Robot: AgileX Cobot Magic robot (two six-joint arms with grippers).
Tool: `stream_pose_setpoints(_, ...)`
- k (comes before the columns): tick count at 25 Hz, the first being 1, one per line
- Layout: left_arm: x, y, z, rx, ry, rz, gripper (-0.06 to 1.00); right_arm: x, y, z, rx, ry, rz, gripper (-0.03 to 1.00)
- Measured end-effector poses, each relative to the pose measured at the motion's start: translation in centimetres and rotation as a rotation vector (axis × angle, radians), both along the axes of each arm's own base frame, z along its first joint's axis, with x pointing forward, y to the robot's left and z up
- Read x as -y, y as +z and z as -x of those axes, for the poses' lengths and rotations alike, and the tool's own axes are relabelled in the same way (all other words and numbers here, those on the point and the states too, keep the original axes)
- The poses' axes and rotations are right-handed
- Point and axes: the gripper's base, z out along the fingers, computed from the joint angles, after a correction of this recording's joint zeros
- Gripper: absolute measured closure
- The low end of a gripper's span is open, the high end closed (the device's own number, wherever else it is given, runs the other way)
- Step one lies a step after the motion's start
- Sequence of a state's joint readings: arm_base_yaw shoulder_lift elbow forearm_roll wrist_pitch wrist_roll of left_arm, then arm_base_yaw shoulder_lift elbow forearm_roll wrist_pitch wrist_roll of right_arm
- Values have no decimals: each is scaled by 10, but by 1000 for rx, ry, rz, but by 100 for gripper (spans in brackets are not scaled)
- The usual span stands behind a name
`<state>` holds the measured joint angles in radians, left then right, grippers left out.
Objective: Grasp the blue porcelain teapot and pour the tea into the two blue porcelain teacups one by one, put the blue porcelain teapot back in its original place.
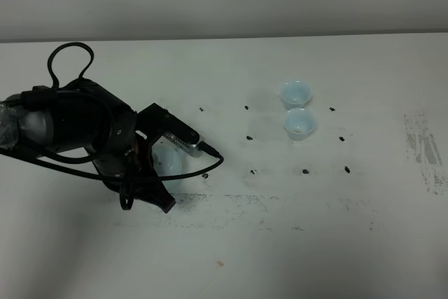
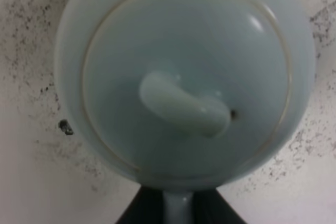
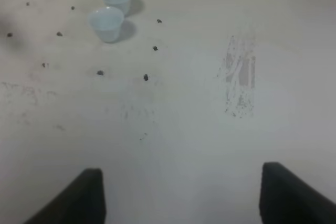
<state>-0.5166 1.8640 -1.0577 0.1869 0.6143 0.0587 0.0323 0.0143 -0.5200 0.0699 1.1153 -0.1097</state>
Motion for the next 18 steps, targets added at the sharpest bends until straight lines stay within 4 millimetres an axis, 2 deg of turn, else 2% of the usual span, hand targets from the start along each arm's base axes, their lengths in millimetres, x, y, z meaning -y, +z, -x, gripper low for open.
stream_pose_setpoints(6,0,1,0,5,6,4,89,0,0,0,0,0,0,38)
stream_pose_setpoints(18,-2,26,3,31,-23,7,89,0,0,0,0,0,0,38)
